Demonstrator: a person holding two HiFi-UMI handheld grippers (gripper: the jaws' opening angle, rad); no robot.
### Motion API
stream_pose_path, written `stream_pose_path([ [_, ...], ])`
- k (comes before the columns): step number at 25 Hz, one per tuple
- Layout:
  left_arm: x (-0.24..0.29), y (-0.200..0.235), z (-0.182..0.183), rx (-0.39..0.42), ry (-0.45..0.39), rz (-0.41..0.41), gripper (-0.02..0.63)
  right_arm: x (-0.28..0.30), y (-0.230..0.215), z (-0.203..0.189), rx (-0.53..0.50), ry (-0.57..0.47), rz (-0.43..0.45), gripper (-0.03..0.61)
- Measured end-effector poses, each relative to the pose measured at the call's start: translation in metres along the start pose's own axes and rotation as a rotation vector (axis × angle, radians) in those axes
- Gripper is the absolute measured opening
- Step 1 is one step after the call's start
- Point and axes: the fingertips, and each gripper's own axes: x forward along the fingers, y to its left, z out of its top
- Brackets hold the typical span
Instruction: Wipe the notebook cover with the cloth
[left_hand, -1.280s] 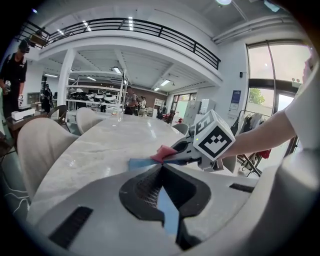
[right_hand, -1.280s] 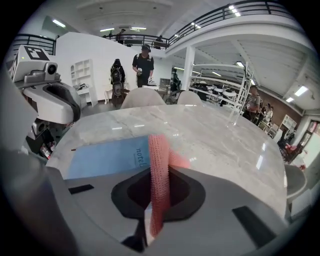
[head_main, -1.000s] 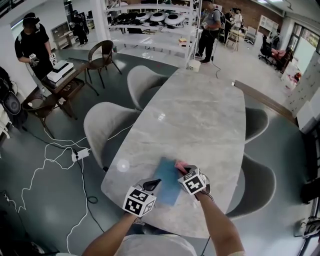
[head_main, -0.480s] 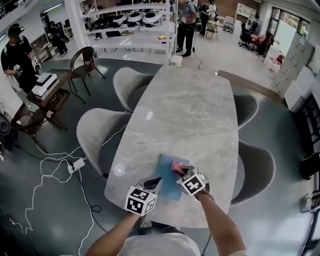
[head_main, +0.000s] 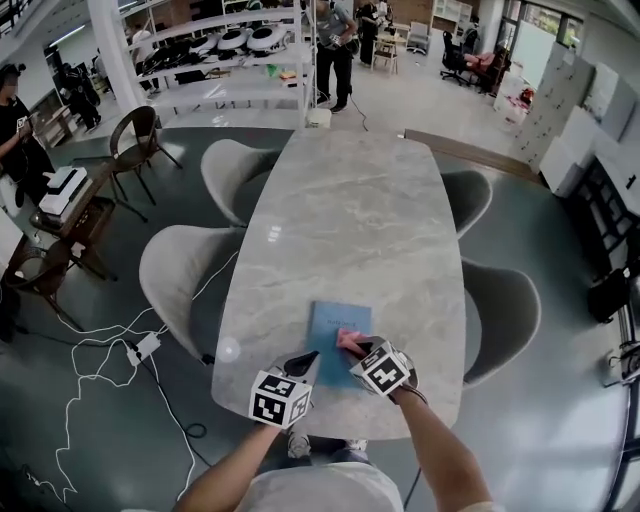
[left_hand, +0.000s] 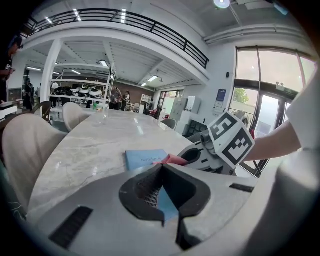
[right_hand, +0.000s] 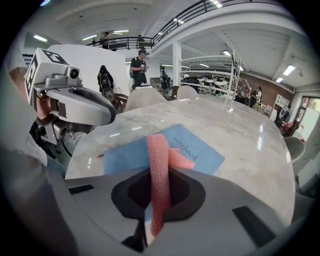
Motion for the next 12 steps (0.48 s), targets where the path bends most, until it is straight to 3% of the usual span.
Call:
stream_pose_path([
  [12,-0.001,-0.005,-0.006,0.025,0.005,-0.068,0.006,-0.017,0.036,-0.020,0.063,-0.007,0.006,0.015],
])
